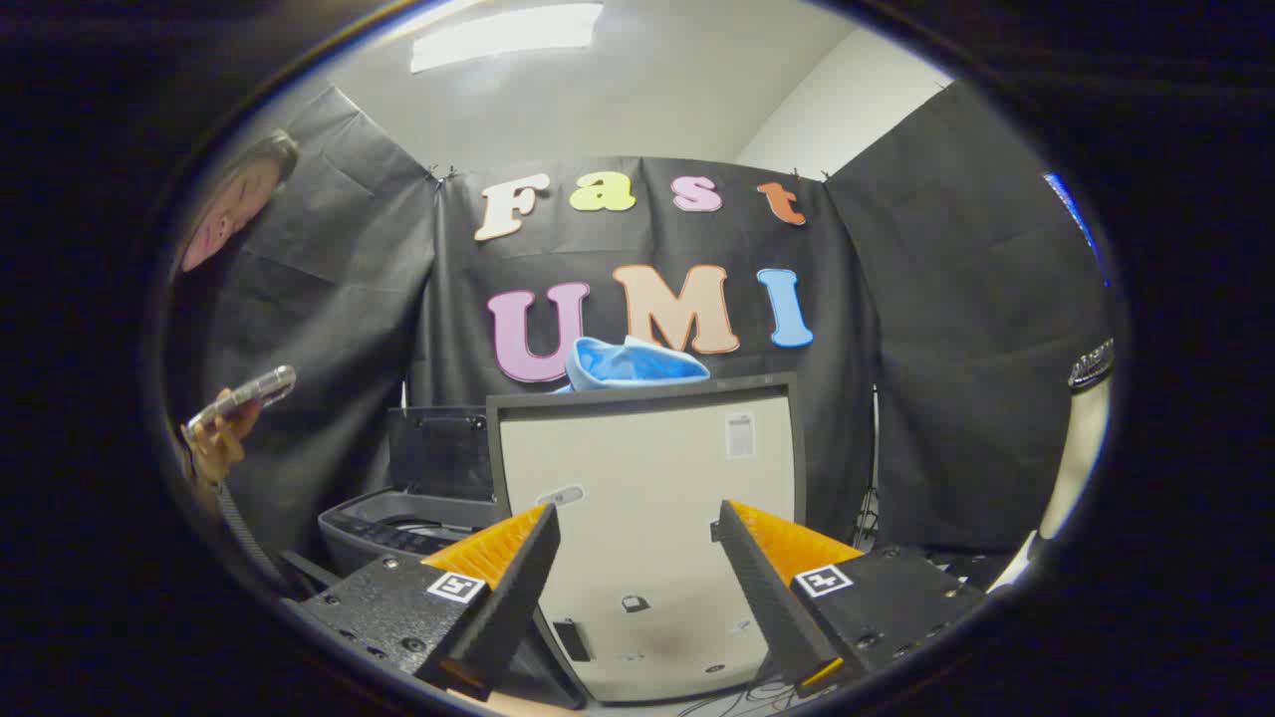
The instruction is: Put the clothes into the washing machine and then close the washing machine lid.
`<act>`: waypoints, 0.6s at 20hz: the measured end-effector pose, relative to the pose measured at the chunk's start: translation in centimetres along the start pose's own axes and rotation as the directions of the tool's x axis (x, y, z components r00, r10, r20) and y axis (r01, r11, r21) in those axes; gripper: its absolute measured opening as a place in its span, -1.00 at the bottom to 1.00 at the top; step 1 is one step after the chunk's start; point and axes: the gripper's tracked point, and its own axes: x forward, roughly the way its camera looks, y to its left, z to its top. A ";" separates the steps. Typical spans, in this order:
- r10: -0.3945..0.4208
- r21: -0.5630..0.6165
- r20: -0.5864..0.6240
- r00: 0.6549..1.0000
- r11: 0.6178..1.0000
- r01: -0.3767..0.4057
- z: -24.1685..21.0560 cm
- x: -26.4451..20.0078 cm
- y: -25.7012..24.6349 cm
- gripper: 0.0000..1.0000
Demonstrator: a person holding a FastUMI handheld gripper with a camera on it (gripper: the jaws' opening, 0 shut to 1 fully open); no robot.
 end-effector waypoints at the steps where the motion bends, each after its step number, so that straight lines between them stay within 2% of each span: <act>1: -0.004 -0.019 0.011 1.000 1.000 0.004 1.3 0.8 0.1 0.94; 6: 0.018 -0.103 0.043 0.999 0.995 -0.014 7.1 5.2 1.2 0.95; 12: 0.030 -0.110 0.037 0.999 0.994 -0.026 8.8 9.4 1.6 0.95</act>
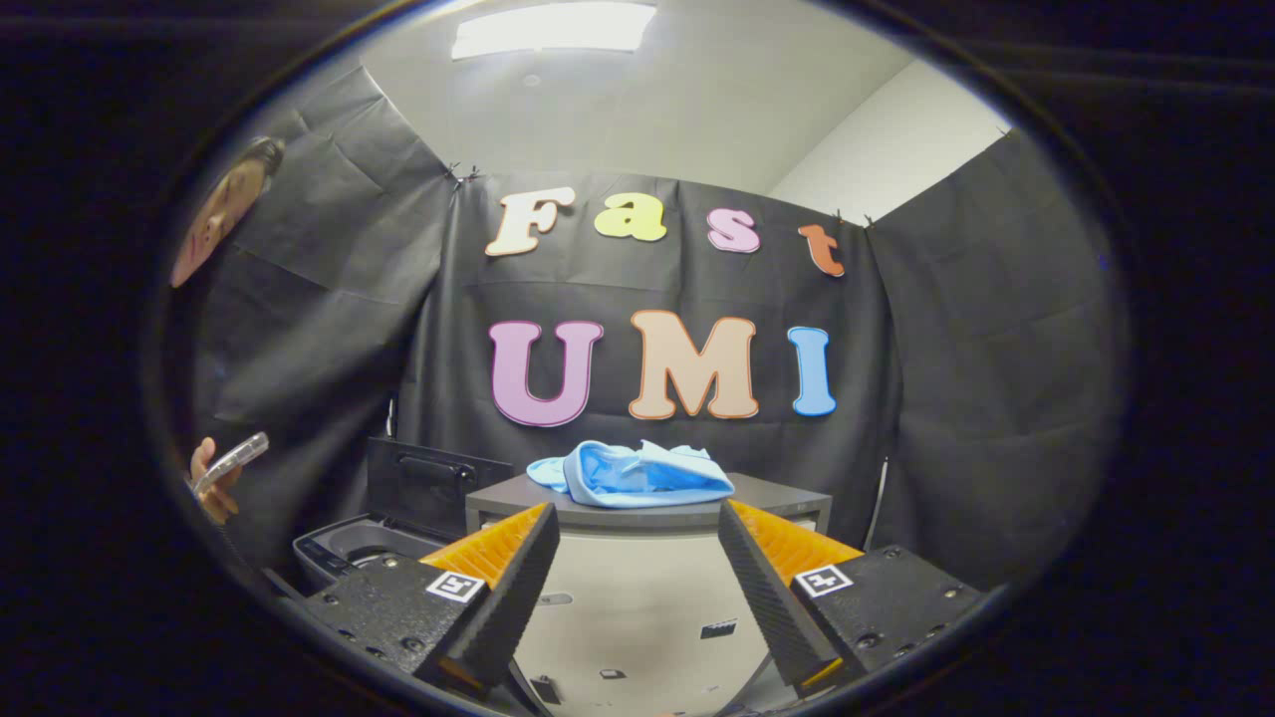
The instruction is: Put the clothes into the washing machine and then close the washing machine lid.
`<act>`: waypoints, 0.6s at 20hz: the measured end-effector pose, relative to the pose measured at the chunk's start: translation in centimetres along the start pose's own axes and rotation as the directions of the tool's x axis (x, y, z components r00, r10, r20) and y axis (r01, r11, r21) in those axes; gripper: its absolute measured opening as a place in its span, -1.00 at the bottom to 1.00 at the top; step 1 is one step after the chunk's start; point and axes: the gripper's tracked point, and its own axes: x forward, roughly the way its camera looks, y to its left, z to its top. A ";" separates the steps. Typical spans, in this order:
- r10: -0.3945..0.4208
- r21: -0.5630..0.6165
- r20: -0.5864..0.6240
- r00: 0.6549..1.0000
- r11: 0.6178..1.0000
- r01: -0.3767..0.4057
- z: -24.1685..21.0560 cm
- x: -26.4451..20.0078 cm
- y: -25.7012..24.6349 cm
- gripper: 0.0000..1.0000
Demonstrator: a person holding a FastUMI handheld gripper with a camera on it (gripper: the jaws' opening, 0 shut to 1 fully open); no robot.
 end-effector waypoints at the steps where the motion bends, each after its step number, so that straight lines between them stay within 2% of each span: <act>1: 0.001 0.002 -0.003 1.000 1.000 -0.001 -0.2 0.3 0.0 0.95; 4: -0.014 0.028 -0.006 1.000 1.000 0.014 -0.3 1.4 0.0 0.95; 6: -0.016 0.021 0.020 1.000 1.000 0.016 2.4 3.4 0.5 0.95; 9: -0.069 0.003 -0.013 0.998 0.998 0.069 6.0 9.4 0.5 0.95; 12: -0.047 0.054 -0.131 0.990 0.997 0.055 5.9 16.3 2.5 0.95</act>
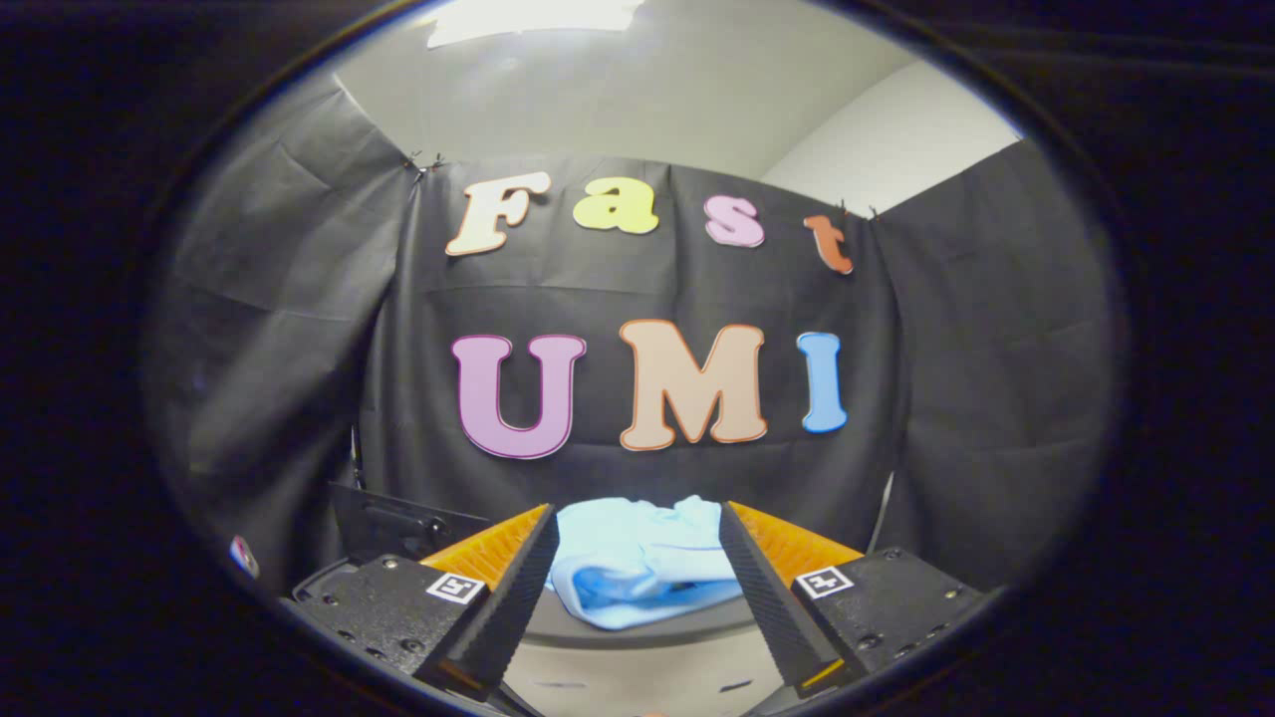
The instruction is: Put the clothes into the washing machine and then close the washing machine lid.
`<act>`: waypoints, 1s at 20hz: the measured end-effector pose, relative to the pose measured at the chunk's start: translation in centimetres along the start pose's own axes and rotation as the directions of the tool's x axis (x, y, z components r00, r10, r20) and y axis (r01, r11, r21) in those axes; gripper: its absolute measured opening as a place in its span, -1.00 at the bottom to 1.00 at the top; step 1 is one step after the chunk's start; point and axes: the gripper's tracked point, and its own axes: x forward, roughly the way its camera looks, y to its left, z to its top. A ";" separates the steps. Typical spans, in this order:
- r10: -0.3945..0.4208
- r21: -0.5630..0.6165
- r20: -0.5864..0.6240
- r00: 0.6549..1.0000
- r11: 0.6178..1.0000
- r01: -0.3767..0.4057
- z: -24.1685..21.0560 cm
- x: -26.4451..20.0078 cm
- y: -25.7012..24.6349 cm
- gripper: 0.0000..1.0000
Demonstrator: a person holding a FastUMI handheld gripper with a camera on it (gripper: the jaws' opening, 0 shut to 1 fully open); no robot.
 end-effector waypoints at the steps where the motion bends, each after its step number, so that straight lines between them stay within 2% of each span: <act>1: -0.006 0.008 -0.052 0.999 1.000 0.007 -0.7 1.9 0.3 0.95; 3: -0.046 -0.001 -0.203 0.978 0.999 0.047 -3.9 5.4 0.2 0.95; 6: -0.067 -0.022 -0.344 0.937 0.998 0.063 -8.2 9.7 0.8 0.97; 10: -0.106 -0.097 -0.459 0.882 0.993 0.068 -12.1 11.8 0.7 0.97; 13: -0.138 -0.168 -0.546 0.826 0.984 0.054 -14.8 11.6 0.2 0.97; 16: -0.136 -0.158 -0.552 0.823 0.986 0.057 -15.1 12.1 0.1 0.95; 19: -0.091 -0.056 -0.591 0.801 0.996 0.072 -15.8 11.8 0.5 0.93; 20: -0.085 -0.032 -0.586 0.806 0.996 0.082 -15.8 11.8 0.6 0.90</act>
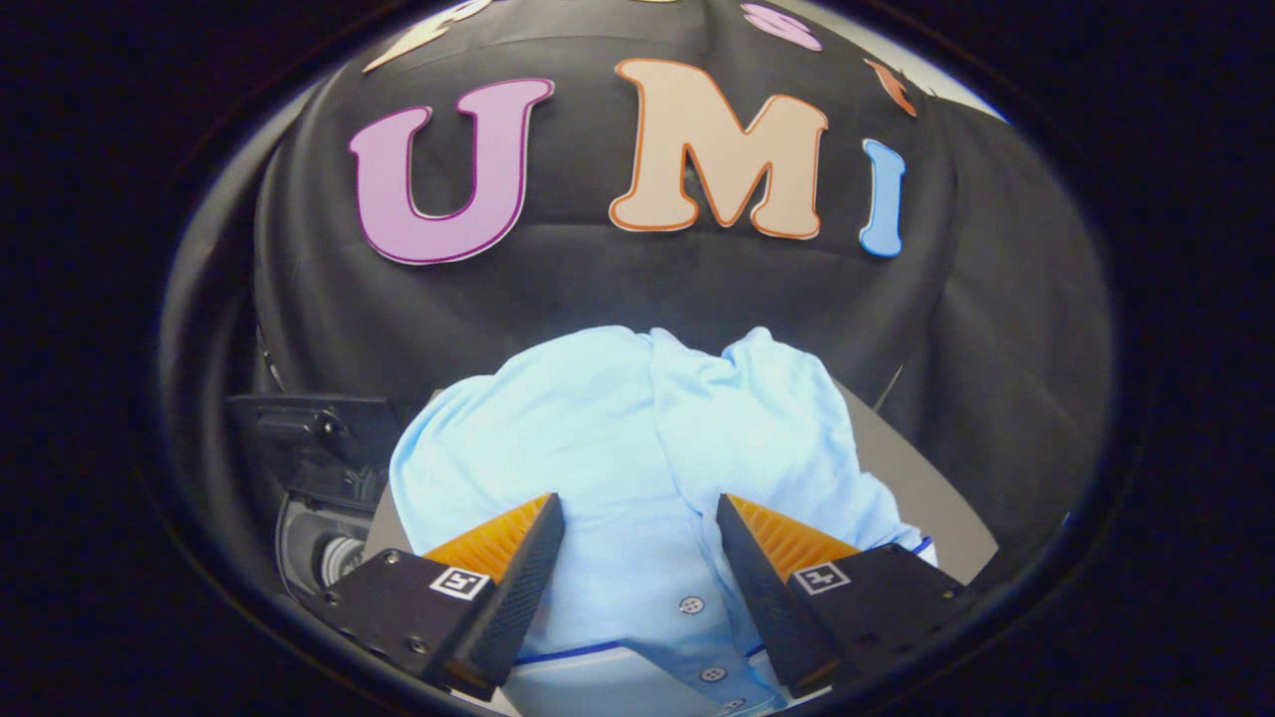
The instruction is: Put the clothes into the washing machine and then close the washing machine lid.
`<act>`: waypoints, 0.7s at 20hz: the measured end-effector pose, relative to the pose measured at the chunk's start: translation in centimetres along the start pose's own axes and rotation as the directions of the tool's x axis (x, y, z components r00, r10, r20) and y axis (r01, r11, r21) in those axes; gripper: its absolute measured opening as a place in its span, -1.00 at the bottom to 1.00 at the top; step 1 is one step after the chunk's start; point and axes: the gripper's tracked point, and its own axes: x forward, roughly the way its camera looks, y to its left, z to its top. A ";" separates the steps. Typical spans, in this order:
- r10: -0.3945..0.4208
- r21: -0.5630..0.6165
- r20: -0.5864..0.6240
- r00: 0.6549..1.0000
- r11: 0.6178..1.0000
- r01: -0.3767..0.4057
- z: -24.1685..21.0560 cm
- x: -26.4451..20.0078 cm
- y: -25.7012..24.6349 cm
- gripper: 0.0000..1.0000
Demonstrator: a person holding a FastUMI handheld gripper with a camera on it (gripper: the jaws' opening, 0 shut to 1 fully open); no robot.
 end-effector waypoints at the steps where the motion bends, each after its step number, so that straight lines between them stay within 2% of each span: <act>1: 0.000 -0.003 0.005 1.000 1.000 0.000 0.3 0.0 -0.1 0.86; 4: 0.011 0.007 -0.019 1.000 1.000 -0.011 0.0 -0.1 0.6 0.71; 8: 0.024 0.013 -0.016 1.000 1.000 -0.024 0.0 -0.2 1.5 -0.11; 10: 0.025 0.062 -0.008 1.000 0.998 -0.025 -0.1 -0.2 1.5 -0.51; 12: 0.042 0.152 0.001 0.999 0.988 -0.042 -0.2 -0.4 1.6 -0.76; 13: 0.065 0.215 0.014 0.998 0.974 -0.066 -0.1 -0.5 2.0 -0.89; 14: 0.113 0.267 0.020 0.993 0.957 -0.114 0.0 -0.4 3.1 -0.93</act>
